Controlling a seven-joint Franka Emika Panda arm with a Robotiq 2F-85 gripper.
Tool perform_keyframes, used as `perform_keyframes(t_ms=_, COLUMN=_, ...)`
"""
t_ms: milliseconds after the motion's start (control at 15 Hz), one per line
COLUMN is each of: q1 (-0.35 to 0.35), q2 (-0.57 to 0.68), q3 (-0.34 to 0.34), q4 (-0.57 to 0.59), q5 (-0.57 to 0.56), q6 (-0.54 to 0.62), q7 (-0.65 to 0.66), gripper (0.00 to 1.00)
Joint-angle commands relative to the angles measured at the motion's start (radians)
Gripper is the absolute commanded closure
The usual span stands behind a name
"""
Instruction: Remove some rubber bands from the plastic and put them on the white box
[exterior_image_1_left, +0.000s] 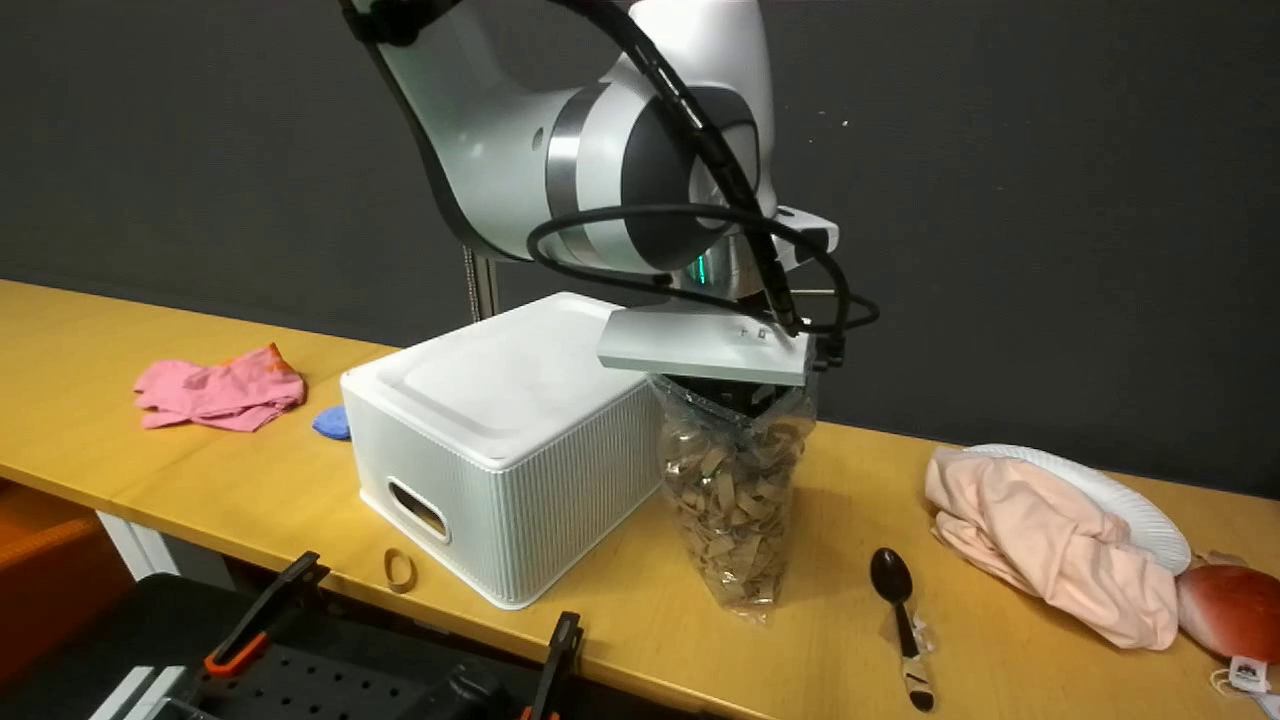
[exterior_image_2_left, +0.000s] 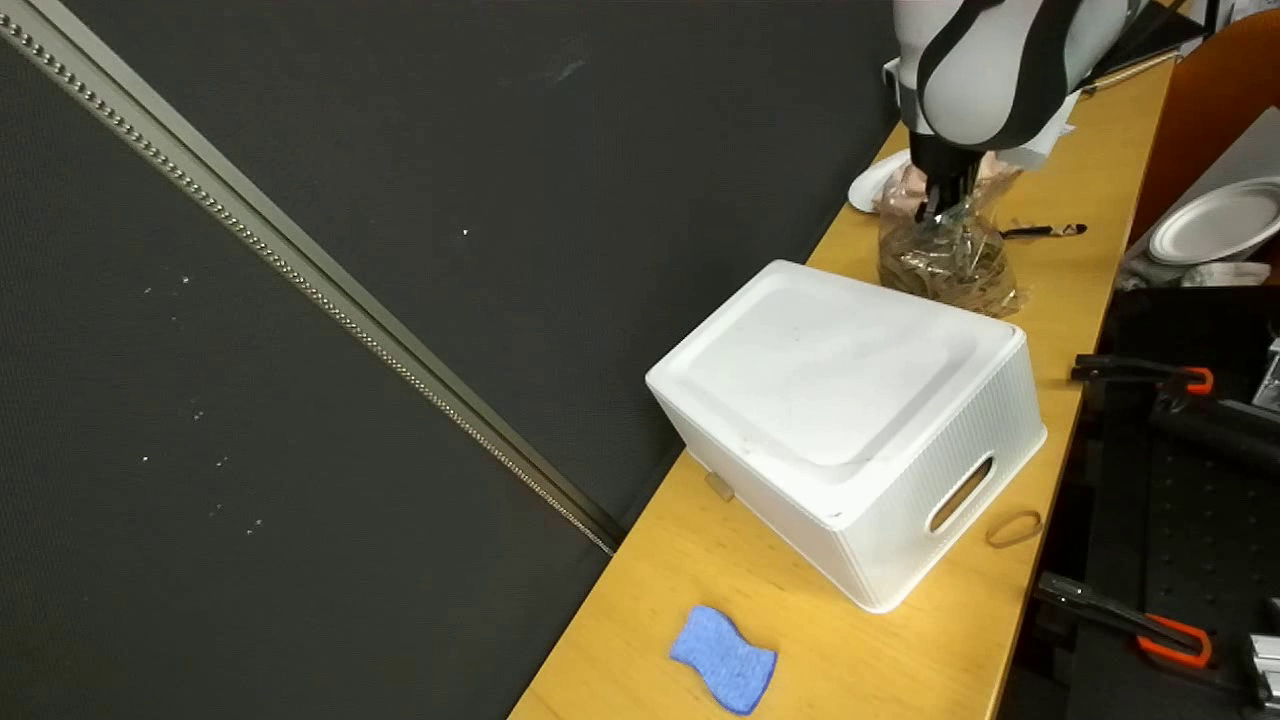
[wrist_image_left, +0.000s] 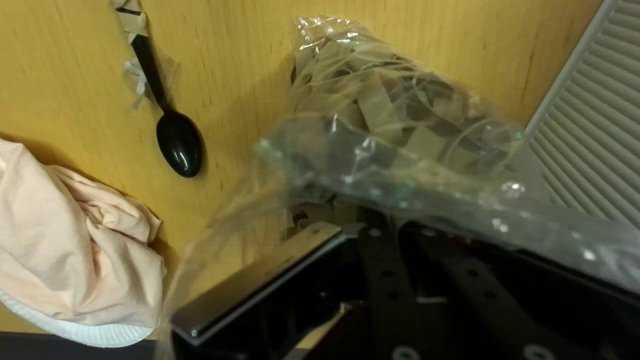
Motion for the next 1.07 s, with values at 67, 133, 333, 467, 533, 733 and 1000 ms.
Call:
perform_keyframes(t_ms=67, q1=-0.002, q2=-0.1, q3=-0.013, q4=-0.039, q5=-0.047, q6=-0.015, q7=0.023, gripper=0.98)
perform_keyframes(t_ms=133, q1=-0.003, q2=-0.115, q3=-0.014, q4=-0.039, q5=-0.05, q6=-0.021, q7=0.023, gripper=0.98)
perform_keyframes(t_ms=333, q1=-0.007, q2=-0.154, q3=-0.02, q4=-0.035, q5=-0.07, q6=-0.032, q7=0.024, gripper=0.98)
perform_keyframes(t_ms=467, q1=-0.013, q2=-0.173, q3=-0.021, q4=-0.027, q5=-0.083, q6=-0.031, q7=0.022, gripper=0.98)
perform_keyframes(t_ms=533, q1=-0.015, q2=-0.18, q3=-0.017, q4=-0.022, q5=-0.072, q6=-0.034, q7=0.014, gripper=0.98)
perform_keyframes(t_ms=733, q1=-0.014, q2=-0.208, q3=-0.01, q4=-0.012, q5=-0.054, q6=-0.048, q7=0.005, gripper=0.98)
perform_keyframes(t_ms=1000, q1=-0.011, q2=-0.242, q3=-0.005, q4=-0.002, q5=-0.044, q6=-0.056, q7=-0.002, gripper=0.98)
